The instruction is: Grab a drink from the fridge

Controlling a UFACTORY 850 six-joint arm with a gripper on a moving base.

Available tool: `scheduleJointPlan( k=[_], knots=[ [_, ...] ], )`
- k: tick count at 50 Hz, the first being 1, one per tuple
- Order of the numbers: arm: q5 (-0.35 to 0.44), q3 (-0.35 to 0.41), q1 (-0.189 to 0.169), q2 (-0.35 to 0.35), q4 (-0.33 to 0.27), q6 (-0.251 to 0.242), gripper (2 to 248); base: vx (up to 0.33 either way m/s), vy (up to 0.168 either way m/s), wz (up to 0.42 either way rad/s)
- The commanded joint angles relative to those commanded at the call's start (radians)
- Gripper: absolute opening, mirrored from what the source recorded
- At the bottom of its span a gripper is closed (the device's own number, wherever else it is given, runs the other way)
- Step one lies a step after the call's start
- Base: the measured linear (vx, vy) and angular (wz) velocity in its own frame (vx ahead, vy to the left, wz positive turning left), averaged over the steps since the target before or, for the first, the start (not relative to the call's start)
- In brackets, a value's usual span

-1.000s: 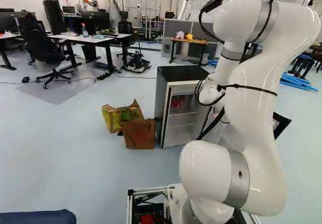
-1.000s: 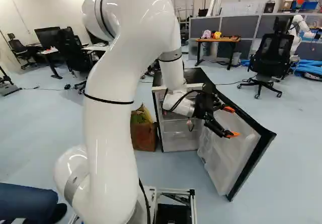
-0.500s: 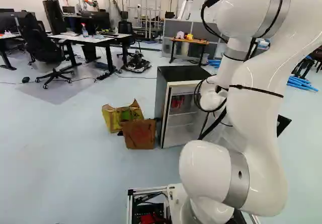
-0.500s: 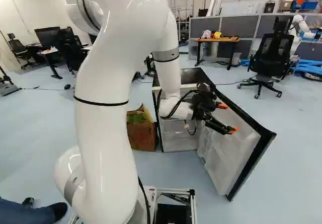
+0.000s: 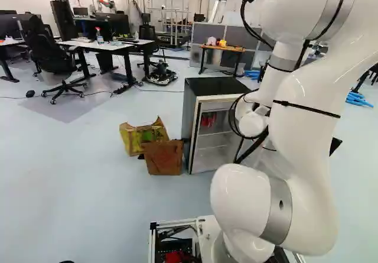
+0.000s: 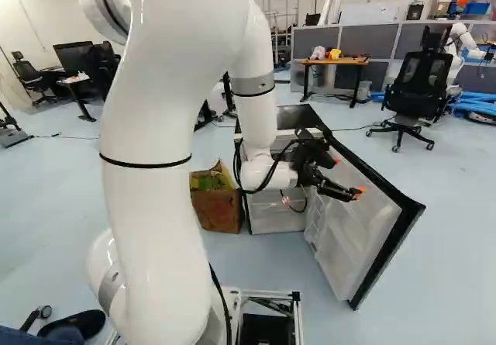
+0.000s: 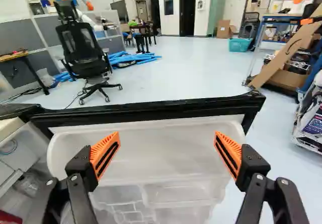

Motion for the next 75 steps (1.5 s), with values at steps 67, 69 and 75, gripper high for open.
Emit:
scheduleJointPlan(
  k=[67, 69, 75],
  knots=[
    [0.000, 0.165, -0.134, 0.120, -0.705, 0.000, 247, 0.000, 0.000, 0.000],
    [0.000, 0.164, -0.134, 0.115, -0.726, 0.000, 247, 0.000, 0.000, 0.000],
    [0.000, 0.160, -0.134, 0.097, -0.789, 0.000, 247, 0.000, 0.000, 0.000]
  ],
)
